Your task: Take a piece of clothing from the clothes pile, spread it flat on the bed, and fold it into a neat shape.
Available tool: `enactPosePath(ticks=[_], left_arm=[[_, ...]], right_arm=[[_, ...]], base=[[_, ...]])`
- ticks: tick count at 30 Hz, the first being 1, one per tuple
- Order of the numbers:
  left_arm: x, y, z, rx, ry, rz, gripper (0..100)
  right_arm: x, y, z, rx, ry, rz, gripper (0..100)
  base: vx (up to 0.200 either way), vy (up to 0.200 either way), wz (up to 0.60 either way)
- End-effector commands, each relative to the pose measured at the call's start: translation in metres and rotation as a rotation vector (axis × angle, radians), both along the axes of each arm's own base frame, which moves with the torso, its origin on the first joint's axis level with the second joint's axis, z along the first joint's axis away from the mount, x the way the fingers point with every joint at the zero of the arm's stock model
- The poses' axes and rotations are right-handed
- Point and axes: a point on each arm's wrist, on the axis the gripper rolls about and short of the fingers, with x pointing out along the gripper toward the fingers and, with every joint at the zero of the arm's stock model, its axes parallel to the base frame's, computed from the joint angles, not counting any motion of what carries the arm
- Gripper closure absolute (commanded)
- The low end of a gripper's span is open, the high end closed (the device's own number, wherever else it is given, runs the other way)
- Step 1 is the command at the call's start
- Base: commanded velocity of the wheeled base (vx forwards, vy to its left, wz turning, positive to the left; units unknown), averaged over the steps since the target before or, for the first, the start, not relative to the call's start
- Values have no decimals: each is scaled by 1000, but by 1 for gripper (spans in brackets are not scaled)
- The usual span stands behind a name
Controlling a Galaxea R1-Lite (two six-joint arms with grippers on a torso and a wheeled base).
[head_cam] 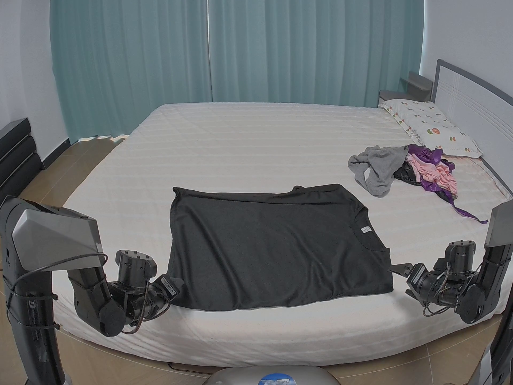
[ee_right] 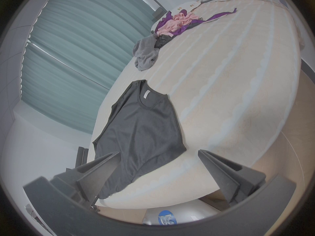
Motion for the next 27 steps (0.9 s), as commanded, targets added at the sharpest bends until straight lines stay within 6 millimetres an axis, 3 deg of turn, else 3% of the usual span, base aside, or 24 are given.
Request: enactPosePath(ticks=[1, 13, 21, 22, 27], left_arm=[[3, 2, -7, 4, 12, 12, 100], [5, 20, 23, -26, -73, 76, 100], [7, 22, 26, -30, -89, 84, 100], [7, 22, 26, -30, -91, 84, 100], [8, 22, 29, -33, -99, 85, 100]], right_arm=[[-1, 2, -8, -2, 32, 11, 0], [18, 11, -28, -56, 39, 69, 0], [32, 12, -32, -56, 17, 80, 0], [35, 12, -34, -58, 18, 84, 100], [43, 11, -29, -60, -23, 77, 100]], base=[[0, 0, 0], [0, 0, 0], [0, 0, 0], [0, 0, 0], [0, 0, 0]])
